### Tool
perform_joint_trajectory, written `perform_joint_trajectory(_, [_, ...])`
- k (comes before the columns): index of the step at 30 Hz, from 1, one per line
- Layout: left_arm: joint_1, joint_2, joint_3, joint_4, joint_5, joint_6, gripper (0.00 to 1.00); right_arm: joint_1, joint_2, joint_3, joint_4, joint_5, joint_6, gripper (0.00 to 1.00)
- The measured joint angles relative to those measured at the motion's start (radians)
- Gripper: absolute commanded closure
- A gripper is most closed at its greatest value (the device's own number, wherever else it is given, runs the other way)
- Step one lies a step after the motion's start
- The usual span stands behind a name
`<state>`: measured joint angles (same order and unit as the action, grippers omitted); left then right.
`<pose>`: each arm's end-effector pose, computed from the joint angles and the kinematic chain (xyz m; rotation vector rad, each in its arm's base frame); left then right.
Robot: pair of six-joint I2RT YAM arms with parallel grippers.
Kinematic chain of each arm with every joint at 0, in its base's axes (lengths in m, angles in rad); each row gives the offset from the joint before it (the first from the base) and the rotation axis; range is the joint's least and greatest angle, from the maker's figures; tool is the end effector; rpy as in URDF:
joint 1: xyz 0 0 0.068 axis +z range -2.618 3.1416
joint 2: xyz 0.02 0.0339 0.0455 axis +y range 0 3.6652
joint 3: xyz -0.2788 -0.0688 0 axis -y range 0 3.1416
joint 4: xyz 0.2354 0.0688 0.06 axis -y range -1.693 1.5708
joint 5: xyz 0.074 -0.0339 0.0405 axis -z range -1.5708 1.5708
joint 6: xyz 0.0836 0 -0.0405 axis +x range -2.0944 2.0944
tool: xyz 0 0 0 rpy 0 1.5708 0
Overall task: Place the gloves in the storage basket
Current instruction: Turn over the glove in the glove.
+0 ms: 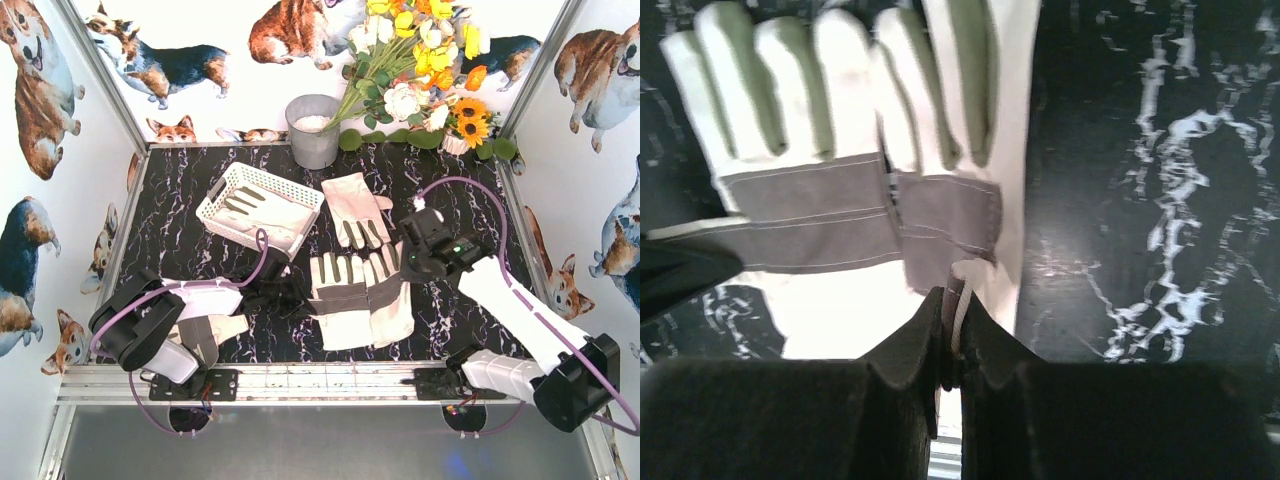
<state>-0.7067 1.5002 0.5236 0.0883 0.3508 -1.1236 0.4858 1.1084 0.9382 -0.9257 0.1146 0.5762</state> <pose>0.1928 -0.2024 0.1118 -0.4057 2.7669 -1.0872 0.1898 0.0894 0.2426 0.1576 2.6643 0.1951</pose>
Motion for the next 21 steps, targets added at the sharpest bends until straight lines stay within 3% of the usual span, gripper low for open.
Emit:
perform_joint_trajectory(9, [-0.001, 0.005, 0.000, 0.010, 0.000, -0.001, 1.00, 0.161, 0.021, 0.004, 0.122, -0.002, 0.109, 1.00])
perform_joint_trajectory(21, [-0.001, 0.006, 0.000, 0.021, 0.000, -0.001, 1.00, 0.237, 0.157, 0.000, 0.346, -0.128, 0.171, 1.00])
